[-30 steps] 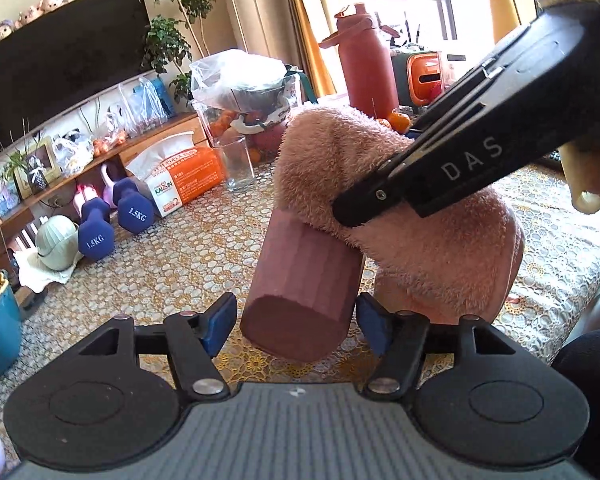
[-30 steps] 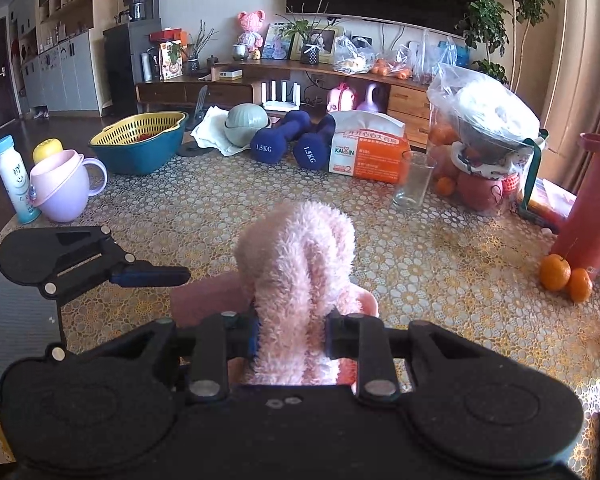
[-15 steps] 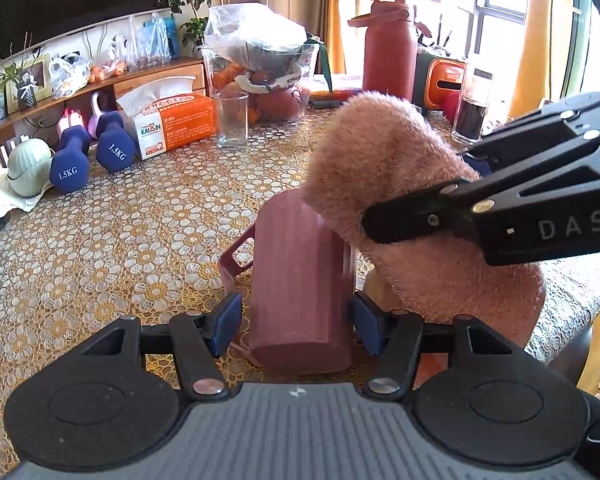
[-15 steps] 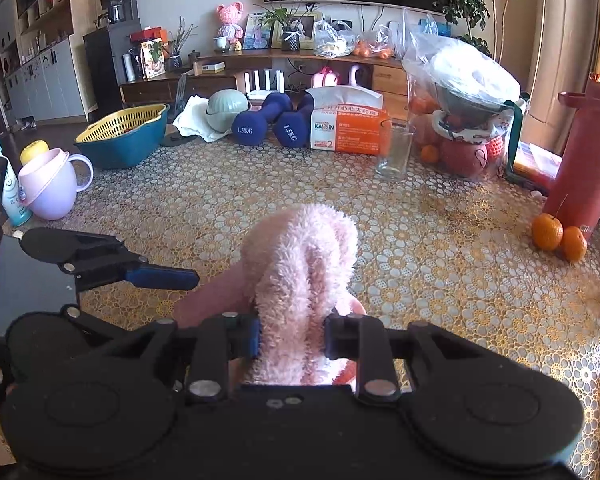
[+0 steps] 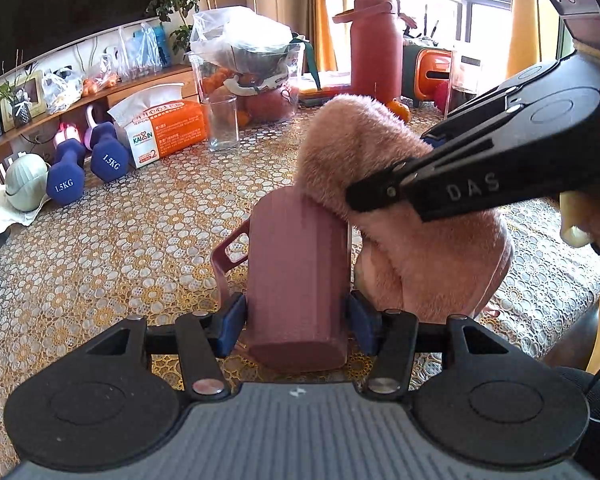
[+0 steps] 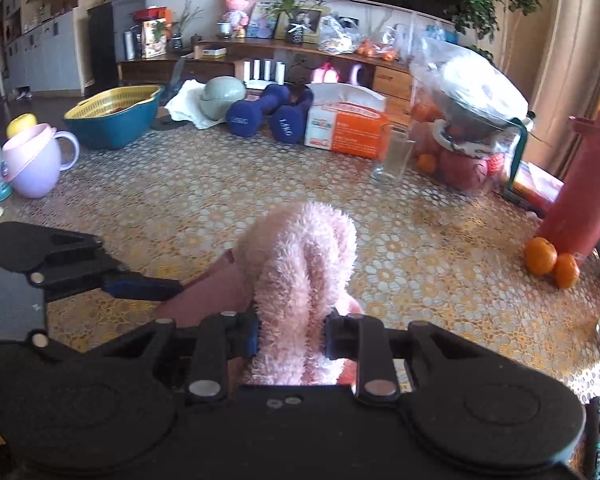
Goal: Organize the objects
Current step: 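Wipe the cup's outer wall with the towel in the right tool, then rotate the cup with the left tool while the right tool wipes it with the towel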
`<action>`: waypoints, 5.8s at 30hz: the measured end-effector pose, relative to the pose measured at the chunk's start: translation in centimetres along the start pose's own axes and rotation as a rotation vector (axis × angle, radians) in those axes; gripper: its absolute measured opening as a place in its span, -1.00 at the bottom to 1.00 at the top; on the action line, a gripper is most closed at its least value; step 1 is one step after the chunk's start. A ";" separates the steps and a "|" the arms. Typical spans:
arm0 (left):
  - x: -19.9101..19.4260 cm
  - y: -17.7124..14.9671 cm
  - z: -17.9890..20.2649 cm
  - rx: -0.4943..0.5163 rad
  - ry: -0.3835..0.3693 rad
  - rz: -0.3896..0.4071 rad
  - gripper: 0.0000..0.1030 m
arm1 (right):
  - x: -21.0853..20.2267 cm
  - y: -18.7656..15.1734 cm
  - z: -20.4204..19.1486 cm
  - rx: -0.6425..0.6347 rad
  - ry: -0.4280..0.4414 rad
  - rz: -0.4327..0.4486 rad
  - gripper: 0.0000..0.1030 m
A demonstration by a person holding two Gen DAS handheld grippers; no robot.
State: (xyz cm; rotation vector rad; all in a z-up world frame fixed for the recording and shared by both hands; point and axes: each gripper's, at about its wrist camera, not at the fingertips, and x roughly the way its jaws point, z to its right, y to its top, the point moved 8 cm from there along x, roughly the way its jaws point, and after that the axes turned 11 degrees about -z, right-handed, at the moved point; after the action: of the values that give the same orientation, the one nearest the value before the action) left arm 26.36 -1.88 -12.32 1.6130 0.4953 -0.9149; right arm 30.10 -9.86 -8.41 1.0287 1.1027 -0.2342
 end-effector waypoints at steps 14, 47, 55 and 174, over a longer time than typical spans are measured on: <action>-3.3 -3.9 0.7 0.024 0.024 0.003 0.04 | -3.0 -2.6 -8.7 -0.202 0.135 -0.003 -0.51; -3.2 -3.8 0.3 -0.007 0.010 0.035 0.04 | -3.7 -2.0 -10.1 -0.396 0.104 -0.075 -0.51; -3.2 -3.8 0.2 -0.018 -0.004 0.043 0.04 | -2.2 -1.5 -10.1 -0.417 0.110 -0.125 -0.51; -3.5 -3.2 -2.3 -0.288 -0.187 0.059 0.45 | -1.0 0.5 -3.1 -0.187 0.089 -0.021 -0.47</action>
State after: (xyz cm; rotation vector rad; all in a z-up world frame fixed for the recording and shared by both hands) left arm 22.56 1.63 -11.48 1.2623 0.4249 -0.8961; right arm 27.98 -7.55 -7.50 0.8675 1.1928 -0.1009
